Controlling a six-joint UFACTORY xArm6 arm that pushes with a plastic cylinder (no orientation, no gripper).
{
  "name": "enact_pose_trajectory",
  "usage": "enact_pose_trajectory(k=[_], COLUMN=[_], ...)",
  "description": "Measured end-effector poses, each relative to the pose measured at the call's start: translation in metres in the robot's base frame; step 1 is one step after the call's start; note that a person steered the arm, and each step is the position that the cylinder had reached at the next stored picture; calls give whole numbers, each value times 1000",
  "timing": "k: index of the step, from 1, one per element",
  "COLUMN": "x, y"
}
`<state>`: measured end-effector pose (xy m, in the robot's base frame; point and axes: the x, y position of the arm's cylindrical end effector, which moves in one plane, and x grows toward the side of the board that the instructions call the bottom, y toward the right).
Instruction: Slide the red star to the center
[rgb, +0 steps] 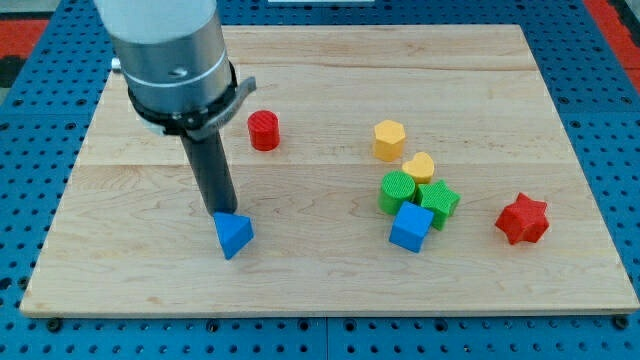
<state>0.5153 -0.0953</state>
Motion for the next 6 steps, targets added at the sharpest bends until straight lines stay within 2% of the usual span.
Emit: enact_pose_trajectory(k=[1, 2, 3, 4, 5, 6], x=[8, 48, 59, 54, 38, 4], y=[88, 136, 208, 283, 324, 335])
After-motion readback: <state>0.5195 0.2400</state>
